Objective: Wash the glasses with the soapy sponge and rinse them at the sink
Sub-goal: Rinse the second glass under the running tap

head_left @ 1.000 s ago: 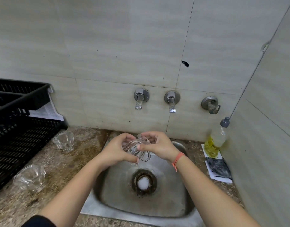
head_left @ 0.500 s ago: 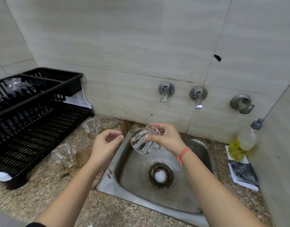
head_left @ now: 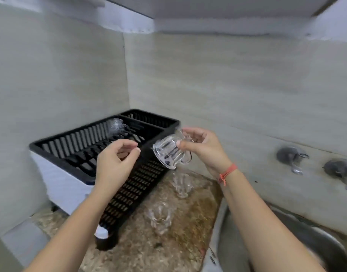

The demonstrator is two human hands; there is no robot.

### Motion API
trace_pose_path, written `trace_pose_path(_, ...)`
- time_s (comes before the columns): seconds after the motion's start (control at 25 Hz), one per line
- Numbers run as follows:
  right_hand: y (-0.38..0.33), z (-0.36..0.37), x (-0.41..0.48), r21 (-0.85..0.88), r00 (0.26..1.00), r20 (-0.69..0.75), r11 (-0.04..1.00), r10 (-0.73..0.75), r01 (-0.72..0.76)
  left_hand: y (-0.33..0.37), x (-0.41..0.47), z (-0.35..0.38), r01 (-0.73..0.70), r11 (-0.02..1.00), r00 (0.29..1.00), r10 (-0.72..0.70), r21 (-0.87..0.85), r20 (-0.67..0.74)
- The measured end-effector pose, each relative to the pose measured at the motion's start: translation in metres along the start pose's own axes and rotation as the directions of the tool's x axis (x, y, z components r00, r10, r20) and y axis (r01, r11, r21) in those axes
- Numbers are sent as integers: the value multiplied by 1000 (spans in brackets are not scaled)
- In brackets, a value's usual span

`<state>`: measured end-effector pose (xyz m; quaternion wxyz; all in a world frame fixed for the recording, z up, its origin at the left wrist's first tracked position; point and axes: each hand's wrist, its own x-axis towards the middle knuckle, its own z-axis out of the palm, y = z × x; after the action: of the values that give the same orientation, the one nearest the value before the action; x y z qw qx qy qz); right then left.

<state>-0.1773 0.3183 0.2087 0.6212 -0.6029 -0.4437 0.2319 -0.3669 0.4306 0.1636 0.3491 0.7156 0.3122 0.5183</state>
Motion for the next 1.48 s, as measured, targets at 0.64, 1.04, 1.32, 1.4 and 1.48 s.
trace_pose_path(0.64,22,309,164,-391,919,393,911,32,136,-130,142,-184,117,987,946,-146,-114,-291)
trace_pose_path(1.04,36,325,154,-580,847,520,772,107,259,-146,142,-190,144,989,959,-134,21,-249)
trace_pose_path(1.32,24,305,148,-527,907,415,832,75,173,-135,140,-183,146,989,961,-140,4,-237)
trace_pose_path(1.4,20,292,142,-508,942,334,849,40,144,-126,137,-176,139,990,971,-137,-4,-197)
trace_pose_path(1.48,16,274,132,-431,974,225,898,9,91,-115,134,-166,135,990,981,-138,-28,-139)
